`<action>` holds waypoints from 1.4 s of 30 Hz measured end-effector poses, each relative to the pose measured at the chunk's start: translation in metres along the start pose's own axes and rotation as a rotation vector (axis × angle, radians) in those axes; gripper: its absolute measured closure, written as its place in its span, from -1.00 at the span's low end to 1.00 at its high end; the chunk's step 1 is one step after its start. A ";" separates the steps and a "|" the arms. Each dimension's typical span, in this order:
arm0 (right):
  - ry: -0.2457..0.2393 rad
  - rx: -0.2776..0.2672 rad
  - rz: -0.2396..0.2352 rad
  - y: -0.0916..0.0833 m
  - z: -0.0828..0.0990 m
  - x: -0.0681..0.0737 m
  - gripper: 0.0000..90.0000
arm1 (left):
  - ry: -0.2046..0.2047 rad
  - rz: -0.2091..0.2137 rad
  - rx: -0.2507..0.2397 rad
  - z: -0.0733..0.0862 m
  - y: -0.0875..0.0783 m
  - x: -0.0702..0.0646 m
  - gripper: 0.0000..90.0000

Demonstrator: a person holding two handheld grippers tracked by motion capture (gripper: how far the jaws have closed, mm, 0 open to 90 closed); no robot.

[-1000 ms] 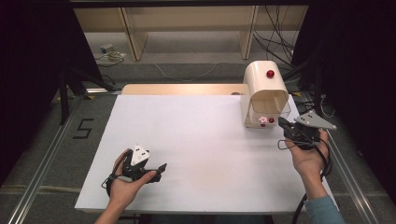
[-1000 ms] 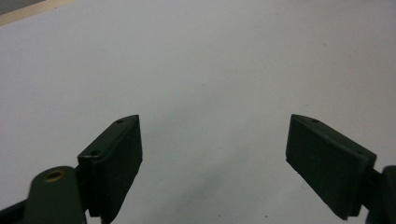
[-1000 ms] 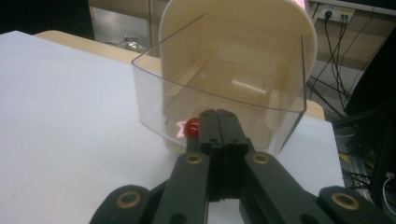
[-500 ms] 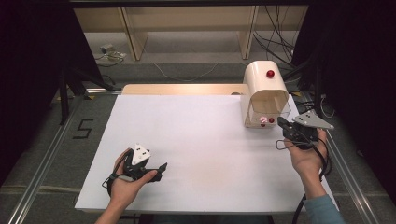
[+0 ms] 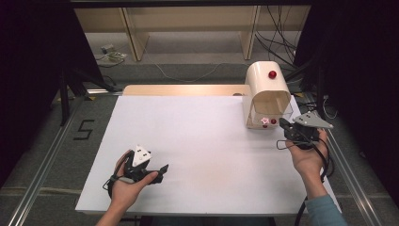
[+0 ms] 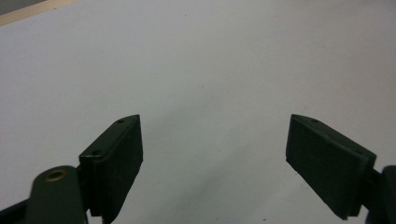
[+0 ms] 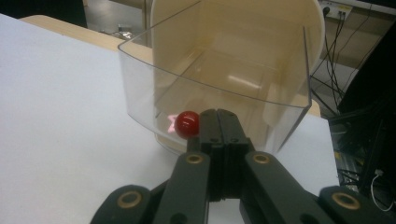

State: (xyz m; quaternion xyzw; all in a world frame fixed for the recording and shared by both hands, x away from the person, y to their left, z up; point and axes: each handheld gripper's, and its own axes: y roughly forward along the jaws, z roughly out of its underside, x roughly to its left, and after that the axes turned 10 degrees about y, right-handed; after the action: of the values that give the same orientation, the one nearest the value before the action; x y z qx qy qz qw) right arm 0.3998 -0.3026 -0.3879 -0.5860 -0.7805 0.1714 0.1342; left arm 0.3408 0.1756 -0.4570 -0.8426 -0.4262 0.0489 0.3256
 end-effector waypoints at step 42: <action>-0.002 0.004 0.024 0.014 -0.001 -0.005 1.00 | -0.003 -0.005 0.004 0.000 -0.001 0.001 -0.58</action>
State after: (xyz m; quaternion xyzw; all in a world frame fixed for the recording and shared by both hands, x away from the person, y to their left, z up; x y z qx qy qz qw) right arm 0.4136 -0.3035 -0.3926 -0.5949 -0.7733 0.1750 0.1324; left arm 0.3404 0.1766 -0.4562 -0.8408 -0.4287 0.0503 0.3266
